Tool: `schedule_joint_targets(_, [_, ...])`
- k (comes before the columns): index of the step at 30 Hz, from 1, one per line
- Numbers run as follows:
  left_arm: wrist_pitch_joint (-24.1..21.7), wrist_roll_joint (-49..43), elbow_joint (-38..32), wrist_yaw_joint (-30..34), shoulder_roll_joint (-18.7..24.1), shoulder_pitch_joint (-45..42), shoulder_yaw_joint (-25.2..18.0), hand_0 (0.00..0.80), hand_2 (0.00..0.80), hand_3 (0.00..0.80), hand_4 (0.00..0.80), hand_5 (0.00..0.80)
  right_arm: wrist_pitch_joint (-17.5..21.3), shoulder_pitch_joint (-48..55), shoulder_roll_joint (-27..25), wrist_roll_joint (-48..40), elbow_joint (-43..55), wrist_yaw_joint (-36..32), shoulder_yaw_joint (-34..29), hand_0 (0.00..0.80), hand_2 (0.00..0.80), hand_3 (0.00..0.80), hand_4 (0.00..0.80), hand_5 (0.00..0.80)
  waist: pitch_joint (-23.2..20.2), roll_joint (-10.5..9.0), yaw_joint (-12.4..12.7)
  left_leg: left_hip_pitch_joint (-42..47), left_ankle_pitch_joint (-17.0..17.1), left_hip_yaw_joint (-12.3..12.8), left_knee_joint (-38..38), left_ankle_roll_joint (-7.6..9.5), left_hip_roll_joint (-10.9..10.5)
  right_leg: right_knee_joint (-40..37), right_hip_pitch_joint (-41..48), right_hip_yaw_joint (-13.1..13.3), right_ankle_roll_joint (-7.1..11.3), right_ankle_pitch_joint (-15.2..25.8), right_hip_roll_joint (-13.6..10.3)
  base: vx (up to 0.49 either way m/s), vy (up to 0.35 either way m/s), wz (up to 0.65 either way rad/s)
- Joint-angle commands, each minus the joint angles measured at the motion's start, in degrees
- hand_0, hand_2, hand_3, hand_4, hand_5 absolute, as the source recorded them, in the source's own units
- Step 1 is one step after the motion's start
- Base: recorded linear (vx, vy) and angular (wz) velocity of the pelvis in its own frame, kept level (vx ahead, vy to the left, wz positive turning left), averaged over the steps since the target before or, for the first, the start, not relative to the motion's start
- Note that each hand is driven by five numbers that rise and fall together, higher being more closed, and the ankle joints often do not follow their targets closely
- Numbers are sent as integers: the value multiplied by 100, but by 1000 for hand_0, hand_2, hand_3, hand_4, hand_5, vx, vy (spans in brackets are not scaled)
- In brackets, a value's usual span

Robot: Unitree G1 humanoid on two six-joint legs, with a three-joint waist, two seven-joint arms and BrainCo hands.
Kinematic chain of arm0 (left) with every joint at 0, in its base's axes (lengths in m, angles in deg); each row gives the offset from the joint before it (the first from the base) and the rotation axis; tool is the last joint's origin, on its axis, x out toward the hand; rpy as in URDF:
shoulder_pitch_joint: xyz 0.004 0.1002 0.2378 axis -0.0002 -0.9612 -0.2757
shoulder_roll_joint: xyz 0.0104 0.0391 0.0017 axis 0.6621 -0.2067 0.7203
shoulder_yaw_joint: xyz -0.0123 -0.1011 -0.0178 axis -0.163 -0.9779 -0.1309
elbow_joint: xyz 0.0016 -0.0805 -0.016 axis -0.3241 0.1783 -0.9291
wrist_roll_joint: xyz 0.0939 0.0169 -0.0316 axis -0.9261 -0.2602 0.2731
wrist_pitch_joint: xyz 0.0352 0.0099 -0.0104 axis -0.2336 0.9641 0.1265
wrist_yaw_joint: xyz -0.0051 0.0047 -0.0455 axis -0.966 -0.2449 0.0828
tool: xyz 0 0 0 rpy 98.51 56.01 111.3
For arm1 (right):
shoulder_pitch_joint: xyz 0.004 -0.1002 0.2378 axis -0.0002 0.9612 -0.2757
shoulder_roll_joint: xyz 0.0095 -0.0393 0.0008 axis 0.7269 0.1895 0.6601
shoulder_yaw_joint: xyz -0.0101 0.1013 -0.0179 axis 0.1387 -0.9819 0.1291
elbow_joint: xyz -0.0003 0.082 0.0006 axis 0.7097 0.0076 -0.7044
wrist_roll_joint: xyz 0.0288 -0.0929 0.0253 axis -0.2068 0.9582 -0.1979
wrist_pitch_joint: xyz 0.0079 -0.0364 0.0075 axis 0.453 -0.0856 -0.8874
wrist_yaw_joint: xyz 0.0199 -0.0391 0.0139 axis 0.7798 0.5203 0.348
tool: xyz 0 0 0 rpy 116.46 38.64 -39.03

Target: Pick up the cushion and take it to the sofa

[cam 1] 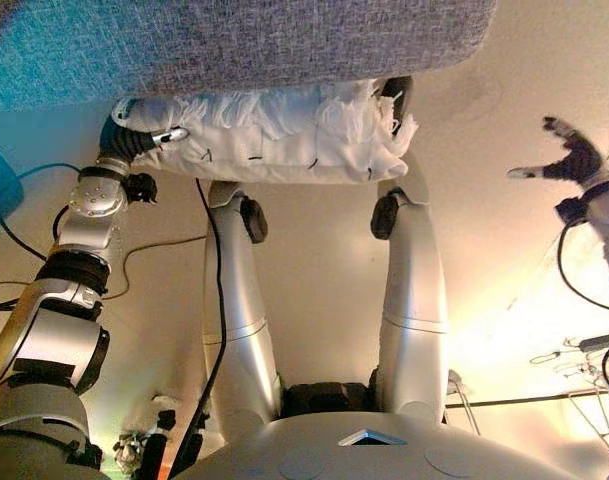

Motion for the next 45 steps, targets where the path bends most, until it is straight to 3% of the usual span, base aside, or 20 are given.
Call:
schedule_joint_targets(1, [-107,176,82,81,26,43,-254,0,0,0,0,0,666,161,-19,-124,669,-315,277,0,0,0,0,0,161,38,84,204,-205,-100,-339,-237,-249,438,188,43,464,-419,-51,0,0,0])
schedule_joint_targets(4, [-137,167,122,53,-128,126,-184,0,0,0,0,0,806,-92,101,-207,1021,-730,552,0,0,0,0,0,161,125,81,168,-215,-62,-334,-255,-270,450,95,86,447,-444,-75,0,43,3])
schedule_joint_targets(8, [-112,99,20,-122,-383,132,-79,0,0,0,0,0,689,-427,217,-590,1492,-1124,903,0,0,0,0,0,161,249,91,136,-244,25,-279,-296,-288,517,10,125,420,-537,-123,6,82,8])
schedule_joint_targets(15, [-222,33,-95,-250,-765,1,45,0,0,0,0,0,535,-800,264,-441,1804,-850,1328,0,0,0,0,0,161,417,153,126,-183,175,-257,-320,-341,633,-71,214,390,-606,-184,-3,79,17])
schedule_joint_targets(16, [-226,27,-111,-267,-777,86,25,0,0,0,0,0,535,-930,260,-466,1813,-870,1325,0,0,0,0,0,161,433,157,-42,72,234,-369,-262,-354,509,-236,192,342,-370,-192,-97,73,24])
schedule_joint_targets(17, [-243,-1,-130,-287,-848,73,38,0,0,0,0,0,527,-1009,310,-474,1822,-943,1366,0,0,0,0,0,161,456,176,-43,80,243,-369,-258,-374,526,-248,200,334,-380,-191,-2,66,18])
schedule_joint_targets(18, [-268,-25,-135,-297,-944,-23,79,0,0,0,0,0,521,-980,394,-427,1842,-1014,1438,0,0,0,0,0,161,470,194,114,-156,207,-250,-317,-383,685,-107,231,377,-629,-187,90,60,17])
schedule_joint_targets(26, [-212,19,-275,-423,-1275,52,222,0,0,0,0,0,391,-1355,719,-883,2056,-731,1641,0,0,0,0,0,161,601,250,36,-149,267,-160,-316,-410,852,-256,275,341,-695,-220,-2,46,12])
schedule_joint_targets(27, [-230,-6,-311,-426,-1305,121,200,0,0,0,0,0,363,-1485,775,-863,2071,-762,1658,0,0,0,0,0,161,618,261,-125,98,312,-279,-260,-413,708,-410,242,289,-458,-230,-101,32,17])
schedule_joint_targets(29, [-267,-10,-371,-462,-1432,134,274,0,0,0,0,0,310,-1583,930,-805,2114,-788,1780,0,0,0,0,0,161,658,276,-165,116,323,-279,-255,-405,726,-463,245,274,-461,-236,-55,35,11])
schedule_joint_targets(36, [-248,143,-558,-177,-1808,104,426,0,0,0,0,0,-44,-1728,1366,-913,2267,-909,2011,0,0,0,0,0,161,793,277,-224,121,407,-245,-256,-370,765,-585,305,230,-485,-228,14,43,5])
schedule_joint_targets(37, [-215,216,-572,-45,-1873,1,495,0,0,0,0,0,-89,-1633,1416,-892,2265,-904,2054,0,0,0,0,0,161,807,274,-77,-112,375,-123,-313,-360,909,-455,349,275,-717,-224,103,37,3])
schedule_joint_targets(39, [-184,421,-619,237,-1958,-45,551,734,734,734,734,734,-206,-1638,1450,-866,2270,-898,2107,0,0,0,0,0,161,833,274,-102,-105,396,-102,-306,-359,915,-482,363,267,-707,-217,55,37,8])
schedule_joint_targets(40, [-116,647,-698,554,-1996,-66,577,800,800,800,800,800,-316,-1658,1442,-836,2250,-864,2146,0,0,0,0,0,161,853,279,-116,-106,407,-87,-297,-356,930,-505,371,268,-701,-222,4,34,8])
schedule_joint_targets(43, [-1,819,-774,825,-1992,-66,652,800,800,800,800,800,-531,-1686,1404,-890,2137,-937,2185,0,0,0,0,0,161,858,292,-113,-123,418,-46,-269,-356,970,-505,353,261,-698,-241,5,11,7])
schedule_joint_targets(44, [13,881,-792,886,-1977,-71,665,800,800,800,800,800,-566,-1681,1384,-890,2097,-961,2188,467,467,467,467,467,161,849,300,-116,-120,418,-36,-260,-356,979,-501,345,260,-691,-245,0,0,0])
schedule_joint_targets(45, [22,948,-800,933,-1962,-71,672,800,800,800,800,800,-579,-1677,1358,-907,2055,-984,2197,800,800,800,800,800,161,834,304,-124,-122,414,-14,-257,-353,1008,-499,335,259,-691,-248,-4,-26,-3])
